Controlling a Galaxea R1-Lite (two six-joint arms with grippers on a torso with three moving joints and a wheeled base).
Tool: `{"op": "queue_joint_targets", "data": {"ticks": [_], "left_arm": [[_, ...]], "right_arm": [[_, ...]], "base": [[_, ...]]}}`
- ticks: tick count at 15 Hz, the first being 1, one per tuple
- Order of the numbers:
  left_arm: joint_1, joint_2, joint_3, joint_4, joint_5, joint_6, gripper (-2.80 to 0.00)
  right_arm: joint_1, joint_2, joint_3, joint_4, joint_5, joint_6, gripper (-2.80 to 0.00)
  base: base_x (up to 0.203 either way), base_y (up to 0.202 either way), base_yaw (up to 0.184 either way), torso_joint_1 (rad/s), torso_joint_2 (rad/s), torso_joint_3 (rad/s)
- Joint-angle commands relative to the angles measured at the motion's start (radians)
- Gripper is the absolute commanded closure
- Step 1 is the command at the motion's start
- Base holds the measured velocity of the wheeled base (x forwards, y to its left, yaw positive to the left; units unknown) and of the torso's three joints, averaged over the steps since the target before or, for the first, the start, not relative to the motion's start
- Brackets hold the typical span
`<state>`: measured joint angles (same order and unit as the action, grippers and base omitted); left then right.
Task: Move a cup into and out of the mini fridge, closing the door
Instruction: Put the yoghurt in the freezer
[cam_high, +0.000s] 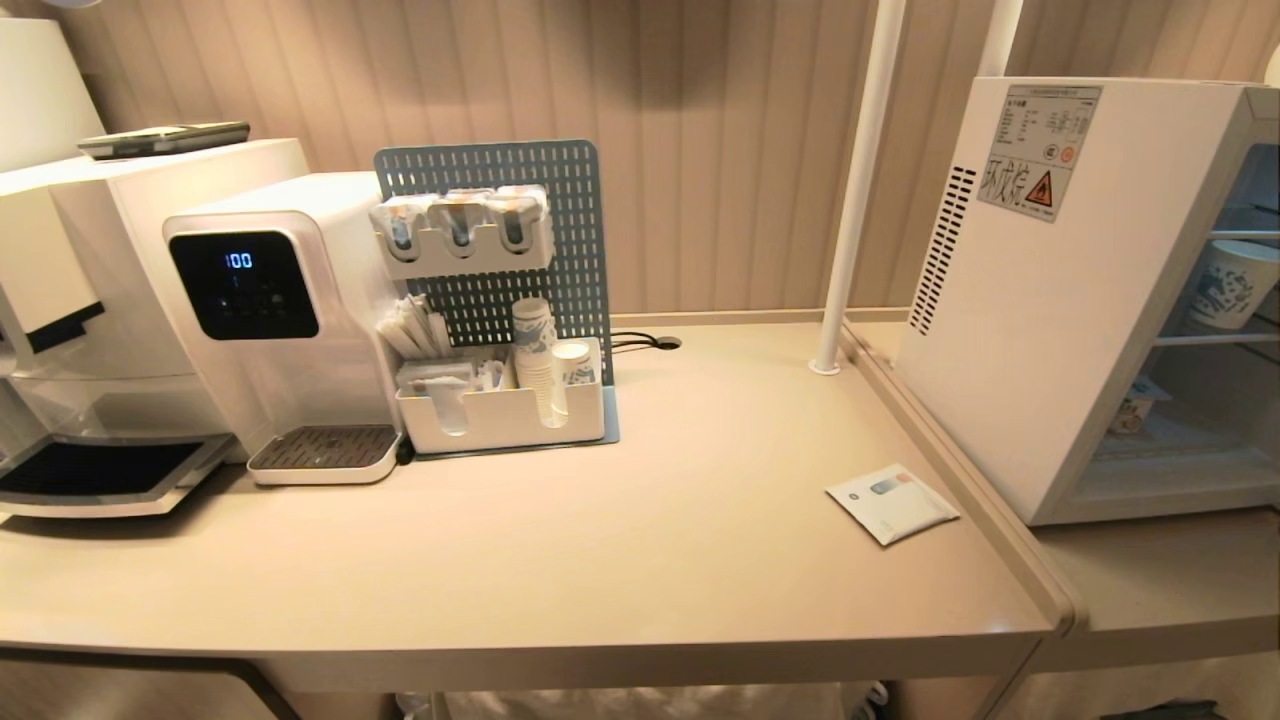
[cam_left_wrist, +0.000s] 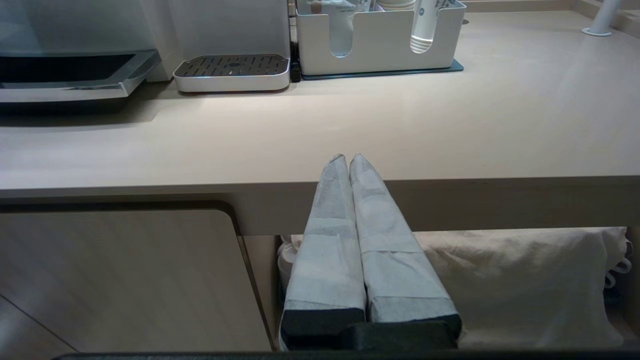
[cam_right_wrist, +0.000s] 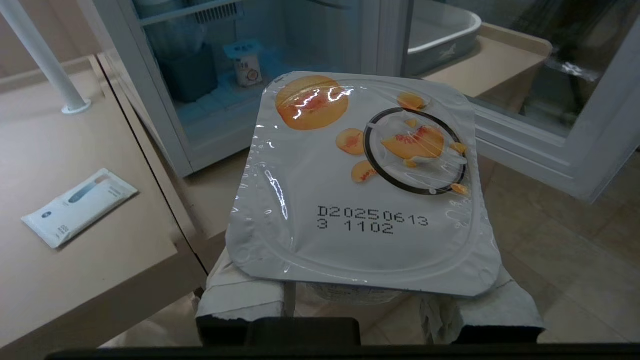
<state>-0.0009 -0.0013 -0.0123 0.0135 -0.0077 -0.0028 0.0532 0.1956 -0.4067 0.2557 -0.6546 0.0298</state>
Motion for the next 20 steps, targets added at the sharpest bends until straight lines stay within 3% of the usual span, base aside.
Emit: {"op": "queue_joint_targets", "data": {"ticks": [1,3,4,5,7,9,16,20], "left_arm": [[0.0,0.0,0.0,0.0,0.0,0.0,0.0],[0.0,0.0,0.0,0.0,0.0,0.0,0.0],[0.001,0.0,0.0,0.0,0.0,0.0,0.0],[0.001,0.0,0.0,0.0,0.0,0.0,0.0],[0.001,0.0,0.0,0.0,0.0,0.0,0.0],[-0.001,0.0,0.0,0.0,0.0,0.0,0.0],[-0.001,0.0,0.0,0.002,0.0,0.0,0.0],[-0.001,0.0,0.0,0.002,0.0,0.0,0.0]], "right_arm": [[-0.032,-0.198,0.149,-0.116,0.076,-0.009,0.0],[-0.042,-0.199,0.354,-0.371,0.278,-0.086,0.0],[-0.045,-0.198,0.407,-0.401,0.335,-0.11,0.0],[-0.048,-0.197,0.422,-0.379,0.41,-0.127,0.0],[-0.05,-0.196,0.399,-0.282,0.638,-0.1,0.0],[-0.05,-0.194,0.381,-0.176,0.665,-0.088,0.0],[-0.051,-0.193,0.379,-0.177,0.664,-0.082,0.0],[-0.05,-0.193,0.379,-0.177,0.664,-0.082,0.0]], "base": [[0.0,0.0,0.0,0.0,0.0,0.0],[0.0,0.0,0.0,0.0,0.0,0.0],[0.0,0.0,0.0,0.0,0.0,0.0],[0.0,0.0,0.0,0.0,0.0,0.0],[0.0,0.0,0.0,0.0,0.0,0.0],[0.0,0.0,0.0,0.0,0.0,0.0],[0.0,0.0,0.0,0.0,0.0,0.0],[-0.002,-0.136,-0.002,0.001,0.0,0.0]]}}
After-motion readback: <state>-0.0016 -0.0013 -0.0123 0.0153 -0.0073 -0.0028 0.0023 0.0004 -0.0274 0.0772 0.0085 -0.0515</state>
